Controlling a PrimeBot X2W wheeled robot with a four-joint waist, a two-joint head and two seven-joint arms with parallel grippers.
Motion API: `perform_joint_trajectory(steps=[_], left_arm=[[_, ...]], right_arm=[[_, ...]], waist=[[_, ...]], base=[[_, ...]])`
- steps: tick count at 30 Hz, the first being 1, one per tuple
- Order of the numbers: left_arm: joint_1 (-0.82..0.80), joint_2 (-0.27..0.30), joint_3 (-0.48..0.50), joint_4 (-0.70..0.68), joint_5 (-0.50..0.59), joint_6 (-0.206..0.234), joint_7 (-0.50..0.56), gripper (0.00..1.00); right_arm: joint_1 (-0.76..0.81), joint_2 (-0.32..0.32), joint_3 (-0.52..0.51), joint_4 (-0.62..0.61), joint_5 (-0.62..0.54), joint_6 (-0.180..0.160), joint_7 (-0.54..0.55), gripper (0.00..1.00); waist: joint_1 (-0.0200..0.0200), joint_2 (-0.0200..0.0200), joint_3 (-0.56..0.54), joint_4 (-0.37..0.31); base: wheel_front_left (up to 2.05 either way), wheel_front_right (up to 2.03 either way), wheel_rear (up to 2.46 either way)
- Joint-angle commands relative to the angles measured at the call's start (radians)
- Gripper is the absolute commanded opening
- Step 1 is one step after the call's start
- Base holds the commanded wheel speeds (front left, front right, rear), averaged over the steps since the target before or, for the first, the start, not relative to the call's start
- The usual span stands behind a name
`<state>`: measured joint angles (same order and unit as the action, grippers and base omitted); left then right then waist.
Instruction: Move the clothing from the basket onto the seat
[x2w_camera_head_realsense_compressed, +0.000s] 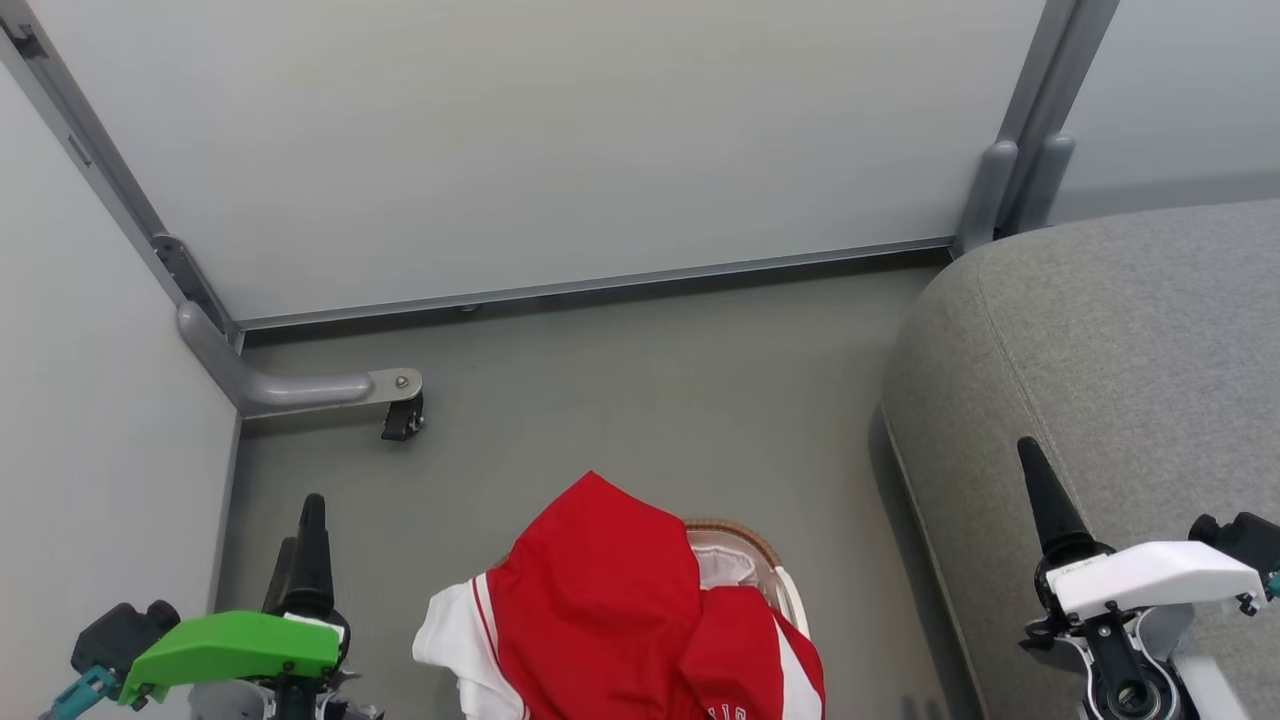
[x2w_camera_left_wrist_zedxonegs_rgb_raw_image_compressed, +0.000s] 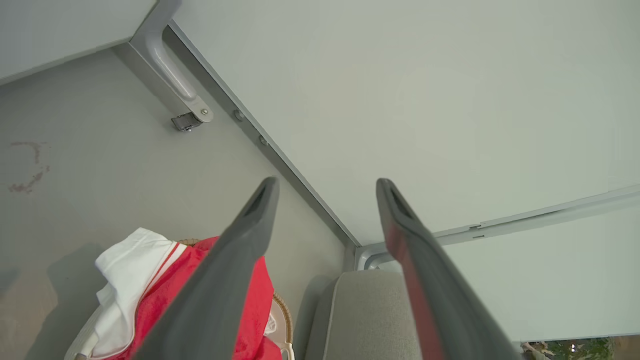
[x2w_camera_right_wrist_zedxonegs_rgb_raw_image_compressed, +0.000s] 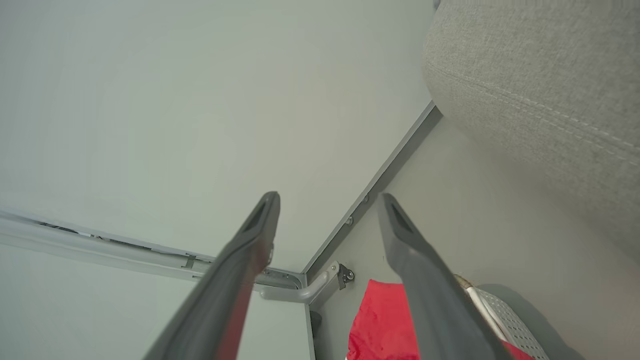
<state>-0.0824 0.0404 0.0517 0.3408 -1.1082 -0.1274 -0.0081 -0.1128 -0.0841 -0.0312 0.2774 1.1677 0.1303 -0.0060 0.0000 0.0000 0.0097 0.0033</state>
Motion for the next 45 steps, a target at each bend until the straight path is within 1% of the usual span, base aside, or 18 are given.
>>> perform_joint_trajectory(steps=[1,10,11,21,32,45], left_arm=[[-0.034,0.006,-0.008,-0.004,0.049,-0.001,-0.012,1.00],[-0.048,0.008,-0.042,0.026,0.209,0.021,-0.044,1.00],[-0.053,0.010,-0.056,0.035,0.259,0.023,-0.055,1.00],[-0.059,0.017,-0.115,0.061,0.412,0.058,-0.087,1.00],[-0.056,0.022,-0.169,0.091,0.537,0.092,-0.119,1.00],[-0.029,0.021,-0.198,0.085,0.655,0.104,-0.154,1.00]], right_arm=[[-0.026,-0.014,0.004,-0.015,-0.043,0.000,-0.013,1.00],[-0.043,-0.023,0.028,-0.007,-0.181,0.000,-0.046,1.00],[-0.049,-0.025,0.038,-0.001,-0.231,0.000,-0.056,1.00],[-0.056,-0.019,0.061,0.011,-0.394,0.000,-0.089,1.00],[-0.037,-0.008,0.060,0.023,-0.545,0.000,-0.121,1.00],[-0.028,-0.008,0.063,0.033,-0.700,0.001,-0.156,1.00]], waist=[[0.0000,0.0000,0.000,0.001],[0.0000,0.0000,0.001,0.004],[0.0000,0.0000,0.001,0.005],[0.0000,0.0000,-0.001,0.008],[0.0000,0.0000,-0.004,0.009],[0.0000,0.0000,-0.007,0.010]], base=[[0.00,0.00,0.00],[0.00,0.00,0.00],[0.00,0.00,0.00],[0.00,0.00,0.00],[0.00,0.00,0.00],[0.00,0.00,0.00]])
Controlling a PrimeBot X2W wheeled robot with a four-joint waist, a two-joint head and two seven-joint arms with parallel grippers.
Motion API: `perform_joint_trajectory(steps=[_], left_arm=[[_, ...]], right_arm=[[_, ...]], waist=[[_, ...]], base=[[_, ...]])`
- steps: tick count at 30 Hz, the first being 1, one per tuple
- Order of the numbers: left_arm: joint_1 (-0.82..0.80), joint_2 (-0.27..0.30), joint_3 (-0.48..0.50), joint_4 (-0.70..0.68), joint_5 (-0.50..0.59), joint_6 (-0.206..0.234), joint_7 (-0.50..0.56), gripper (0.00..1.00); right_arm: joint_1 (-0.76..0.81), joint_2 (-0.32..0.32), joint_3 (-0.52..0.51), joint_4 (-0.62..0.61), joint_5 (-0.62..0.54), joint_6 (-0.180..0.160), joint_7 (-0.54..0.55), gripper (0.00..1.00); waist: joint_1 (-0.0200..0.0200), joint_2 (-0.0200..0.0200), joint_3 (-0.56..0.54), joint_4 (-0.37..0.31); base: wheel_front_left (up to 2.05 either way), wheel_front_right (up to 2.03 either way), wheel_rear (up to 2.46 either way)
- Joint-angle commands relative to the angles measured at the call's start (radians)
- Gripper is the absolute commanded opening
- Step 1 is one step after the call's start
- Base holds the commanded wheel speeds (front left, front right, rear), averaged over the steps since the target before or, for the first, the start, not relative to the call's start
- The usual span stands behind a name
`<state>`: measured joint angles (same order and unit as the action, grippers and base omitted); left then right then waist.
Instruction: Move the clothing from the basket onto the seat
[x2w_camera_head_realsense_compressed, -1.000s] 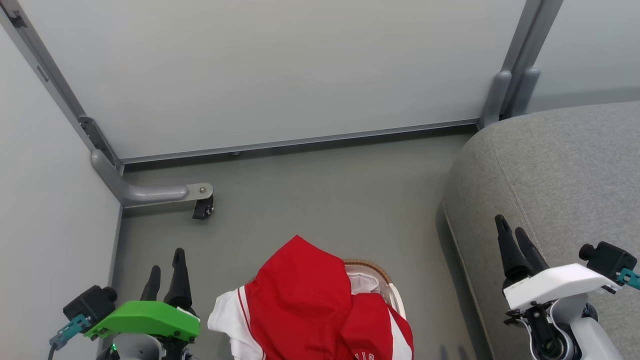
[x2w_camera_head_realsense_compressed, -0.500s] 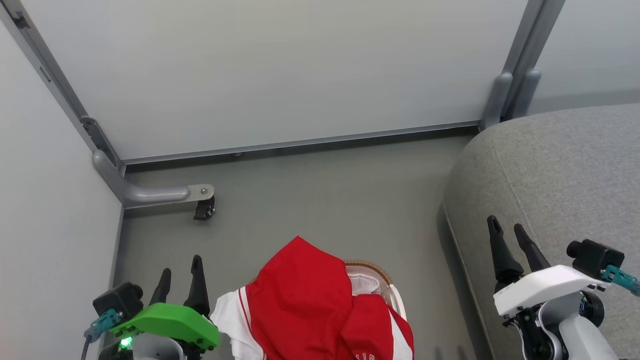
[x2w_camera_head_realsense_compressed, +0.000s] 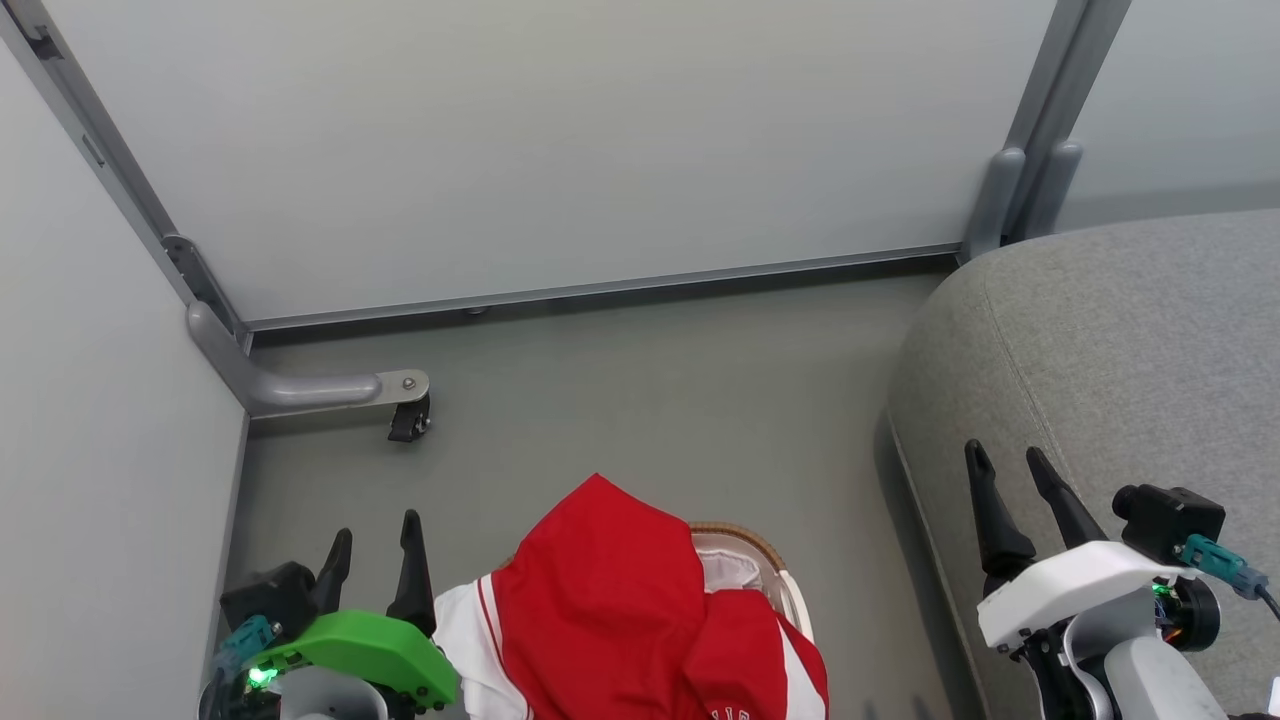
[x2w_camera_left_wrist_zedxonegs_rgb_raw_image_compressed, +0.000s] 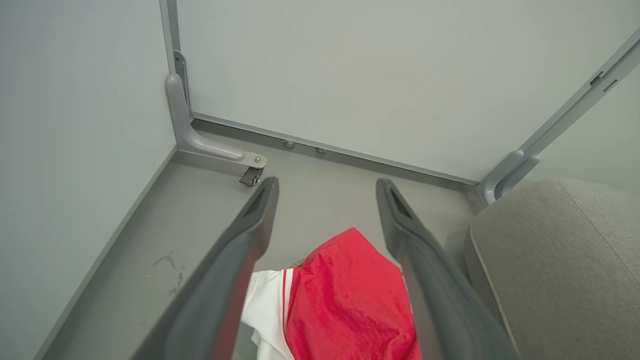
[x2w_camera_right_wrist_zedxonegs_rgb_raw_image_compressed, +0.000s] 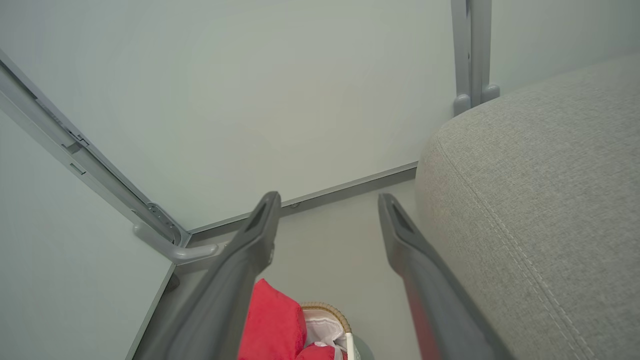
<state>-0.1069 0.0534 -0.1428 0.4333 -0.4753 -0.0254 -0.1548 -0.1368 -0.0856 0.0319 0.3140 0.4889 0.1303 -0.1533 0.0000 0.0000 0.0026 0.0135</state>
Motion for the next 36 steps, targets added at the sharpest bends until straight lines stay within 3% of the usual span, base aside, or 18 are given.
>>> perform_joint_trajectory(steps=[1,26,36], left_arm=[[-0.004,0.007,-0.004,-0.009,0.031,0.000,-0.011,1.00],[-0.003,-0.002,-0.016,-0.008,0.227,-0.027,-0.066,1.00],[0.033,-0.002,-0.025,0.028,0.226,-0.013,-0.085,1.00]], right_arm=[[-0.005,-0.005,-0.001,-0.004,-0.032,0.001,-0.011,1.00],[0.008,0.003,-0.002,-0.010,-0.267,0.001,-0.068,1.00],[0.023,0.014,-0.018,0.040,-0.349,0.001,-0.087,1.00]], waist=[[0.0000,0.0000,0.001,0.001],[0.0000,0.0000,-0.014,0.004],[0.0000,0.0000,-0.015,0.005]], base=[[0.00,0.00,0.00],[0.00,0.00,0.00],[0.00,0.00,0.00]])
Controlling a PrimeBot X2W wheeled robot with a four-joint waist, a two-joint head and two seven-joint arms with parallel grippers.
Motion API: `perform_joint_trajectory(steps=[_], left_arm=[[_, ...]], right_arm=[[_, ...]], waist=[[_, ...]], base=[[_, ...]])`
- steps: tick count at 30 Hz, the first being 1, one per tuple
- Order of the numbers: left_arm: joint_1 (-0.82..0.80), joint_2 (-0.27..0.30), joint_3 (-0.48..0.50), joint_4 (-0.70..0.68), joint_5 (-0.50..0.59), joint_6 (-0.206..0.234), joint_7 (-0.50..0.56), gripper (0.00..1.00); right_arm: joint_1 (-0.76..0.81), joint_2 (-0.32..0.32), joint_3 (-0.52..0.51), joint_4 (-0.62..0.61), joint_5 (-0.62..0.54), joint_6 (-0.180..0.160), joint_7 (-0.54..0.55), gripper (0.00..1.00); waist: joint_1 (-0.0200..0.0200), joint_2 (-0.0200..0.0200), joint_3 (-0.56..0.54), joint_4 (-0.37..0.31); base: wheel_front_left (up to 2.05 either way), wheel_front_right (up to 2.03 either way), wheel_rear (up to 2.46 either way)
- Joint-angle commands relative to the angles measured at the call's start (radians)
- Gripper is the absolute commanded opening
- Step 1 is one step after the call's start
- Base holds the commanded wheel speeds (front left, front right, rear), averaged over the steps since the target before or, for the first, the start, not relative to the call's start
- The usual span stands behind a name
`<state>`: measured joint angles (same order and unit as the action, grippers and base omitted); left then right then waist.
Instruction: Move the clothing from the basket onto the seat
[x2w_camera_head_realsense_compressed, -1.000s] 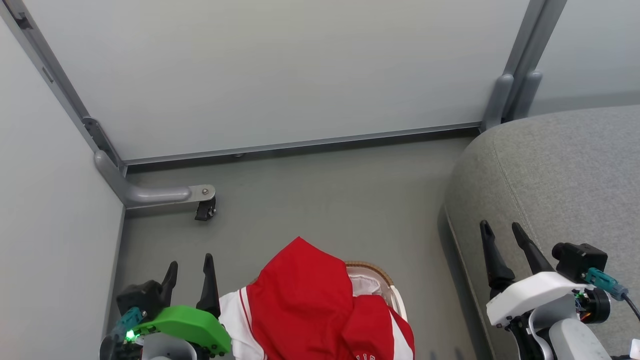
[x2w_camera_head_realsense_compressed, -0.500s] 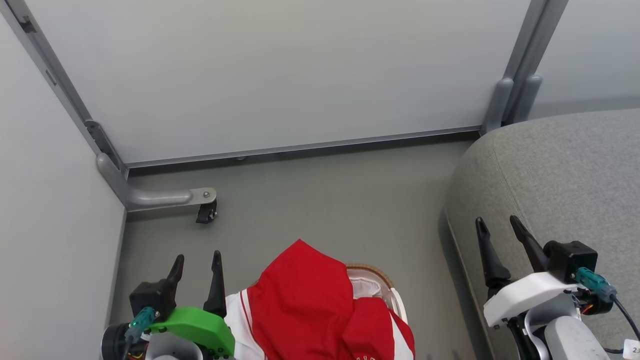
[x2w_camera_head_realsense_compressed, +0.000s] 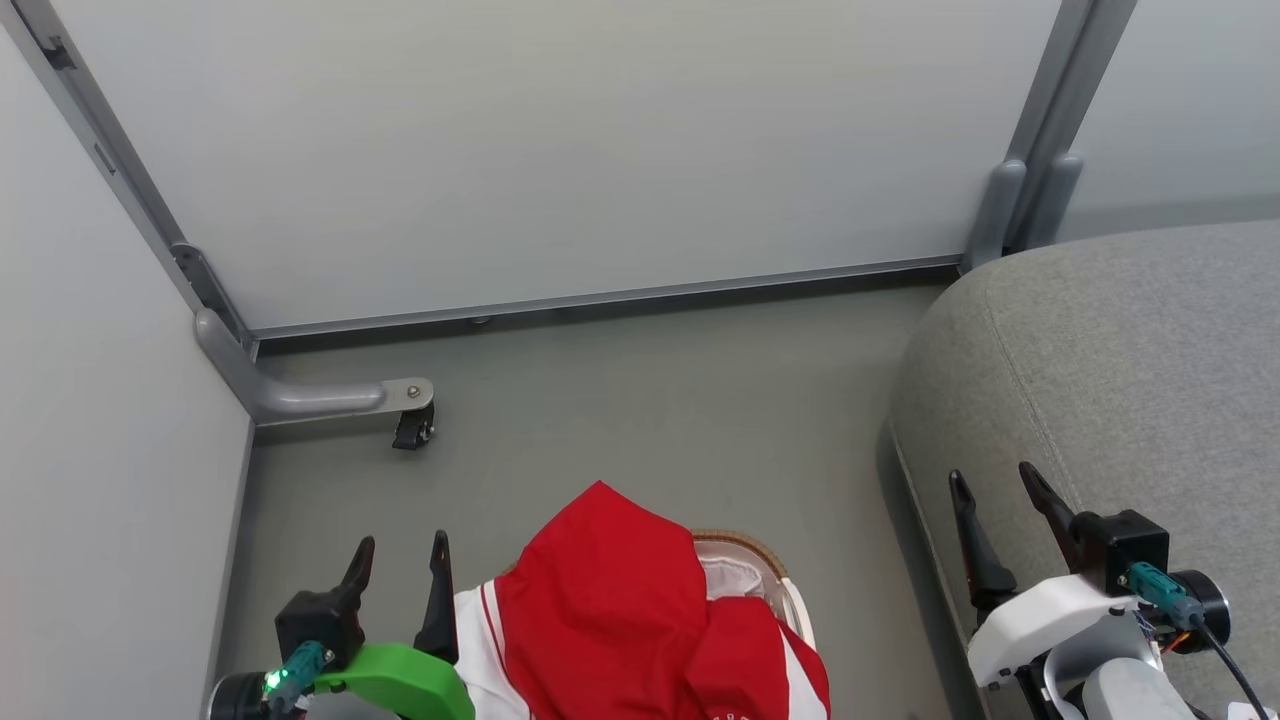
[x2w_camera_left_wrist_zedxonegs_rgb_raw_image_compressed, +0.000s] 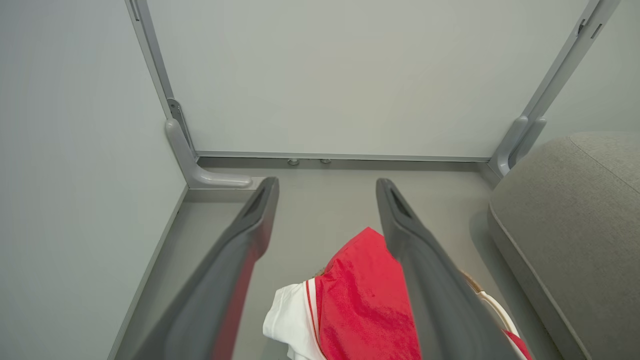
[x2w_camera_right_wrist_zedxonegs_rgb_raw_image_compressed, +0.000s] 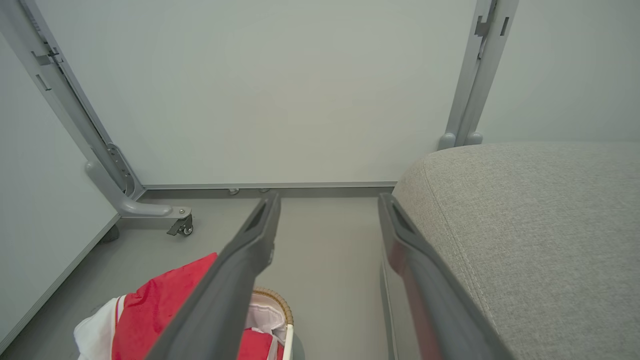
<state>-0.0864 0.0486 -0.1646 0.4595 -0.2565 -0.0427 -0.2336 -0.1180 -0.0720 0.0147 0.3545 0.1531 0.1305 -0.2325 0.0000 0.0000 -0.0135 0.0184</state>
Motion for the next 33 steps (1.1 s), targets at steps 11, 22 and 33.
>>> perform_joint_trajectory(steps=[11,22,33], left_arm=[[-0.029,0.003,-0.056,0.029,0.026,-0.005,-0.025,1.00],[-0.214,0.004,-0.134,0.099,-0.022,-0.047,-0.031,1.00],[-0.433,0.005,-0.191,0.223,0.004,-0.070,-0.031,1.00]], right_arm=[[-0.053,0.004,0.029,-0.023,-0.083,0.000,-0.027,1.00],[-0.198,0.007,0.060,-0.118,-0.087,0.000,-0.034,1.00],[-0.322,0.017,0.083,-0.197,-0.073,0.000,-0.033,1.00]], waist=[[0.0000,0.0000,0.087,-0.037],[0.0000,0.0000,0.349,-0.121],[0.0000,0.0000,0.591,-0.198]], base=[[0.00,0.00,0.00],[0.00,0.00,0.00],[0.00,0.00,0.00]])
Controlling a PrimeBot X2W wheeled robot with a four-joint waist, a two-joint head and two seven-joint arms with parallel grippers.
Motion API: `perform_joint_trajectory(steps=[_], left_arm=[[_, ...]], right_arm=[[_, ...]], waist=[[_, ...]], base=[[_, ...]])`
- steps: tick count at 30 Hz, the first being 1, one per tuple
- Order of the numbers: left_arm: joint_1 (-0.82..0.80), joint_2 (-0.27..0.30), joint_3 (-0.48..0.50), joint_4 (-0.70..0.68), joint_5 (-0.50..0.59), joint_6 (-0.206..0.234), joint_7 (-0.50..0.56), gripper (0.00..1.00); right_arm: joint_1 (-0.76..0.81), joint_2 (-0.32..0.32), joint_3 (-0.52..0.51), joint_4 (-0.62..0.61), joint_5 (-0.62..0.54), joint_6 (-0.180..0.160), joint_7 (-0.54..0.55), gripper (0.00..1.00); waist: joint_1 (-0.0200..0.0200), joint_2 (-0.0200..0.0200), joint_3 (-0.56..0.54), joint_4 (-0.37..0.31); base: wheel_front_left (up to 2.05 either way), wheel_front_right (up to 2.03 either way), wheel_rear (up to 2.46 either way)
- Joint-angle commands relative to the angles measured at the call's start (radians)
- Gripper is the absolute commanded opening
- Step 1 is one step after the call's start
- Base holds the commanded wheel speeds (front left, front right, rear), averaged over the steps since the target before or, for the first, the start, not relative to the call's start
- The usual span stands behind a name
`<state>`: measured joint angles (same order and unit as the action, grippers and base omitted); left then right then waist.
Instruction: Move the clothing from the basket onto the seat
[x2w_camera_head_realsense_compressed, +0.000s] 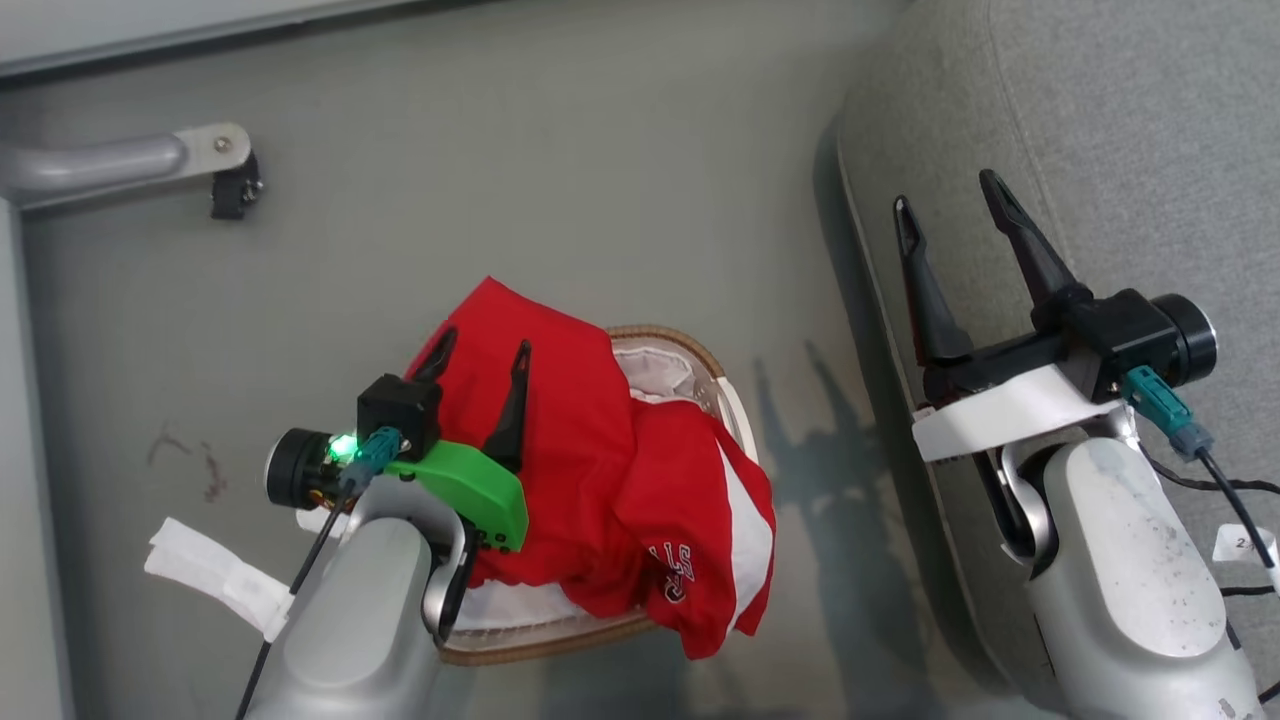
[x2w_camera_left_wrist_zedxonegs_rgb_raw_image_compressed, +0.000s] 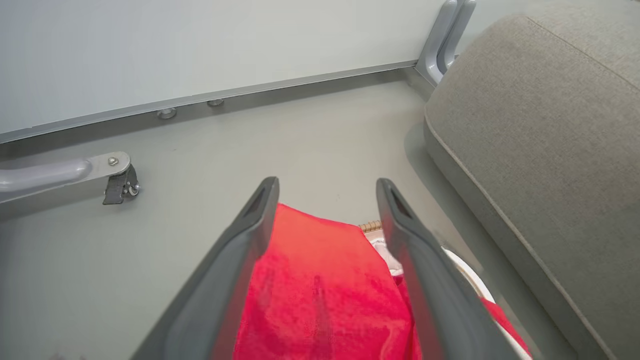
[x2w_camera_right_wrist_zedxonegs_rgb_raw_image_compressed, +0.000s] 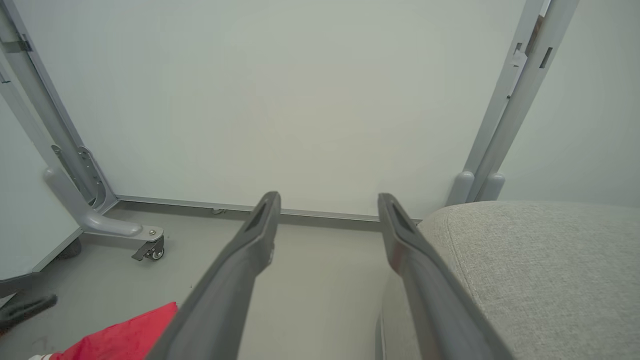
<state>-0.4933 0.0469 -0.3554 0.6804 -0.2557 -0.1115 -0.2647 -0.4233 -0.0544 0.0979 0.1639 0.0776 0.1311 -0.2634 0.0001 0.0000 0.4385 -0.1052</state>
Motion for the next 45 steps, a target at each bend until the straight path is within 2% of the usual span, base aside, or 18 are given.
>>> perform_joint_trajectory(steps=[1,12,19,34,45], left_arm=[[-0.041,0.007,-0.003,0.013,0.009,-0.003,0.000,1.00],[-0.160,0.007,-0.025,0.153,0.063,-0.010,0.000,1.00],[-0.193,0.007,-0.055,0.237,0.108,-0.013,0.000,1.00],[-0.287,0.006,-0.123,0.501,0.108,0.052,0.001,1.00],[-0.340,0.007,-0.187,0.564,0.054,0.069,0.025,1.00]], right_arm=[[-0.024,0.000,0.001,-0.012,0.005,-0.001,-0.002,1.00],[-0.090,0.003,0.022,-0.055,0.044,-0.001,-0.002,1.00],[-0.099,0.003,0.029,-0.052,0.051,-0.001,-0.002,1.00],[-0.102,0.002,0.009,-0.058,0.026,-0.001,-0.002,1.00],[-0.102,0.002,0.006,-0.067,0.019,-0.001,-0.002,1.00]], waist=[[-0.0001,0.0000,0.156,-0.081],[-0.0001,0.0000,0.314,-0.123],[-0.0001,0.0000,0.375,-0.135],[-0.0001,0.0000,0.458,-0.132],[-0.0001,0.0000,0.499,-0.122]], base=[[0.00,0.00,0.00],[0.00,0.00,0.00],[0.00,0.00,0.00],[0.00,0.00,0.00],[0.00,0.00,0.00]])
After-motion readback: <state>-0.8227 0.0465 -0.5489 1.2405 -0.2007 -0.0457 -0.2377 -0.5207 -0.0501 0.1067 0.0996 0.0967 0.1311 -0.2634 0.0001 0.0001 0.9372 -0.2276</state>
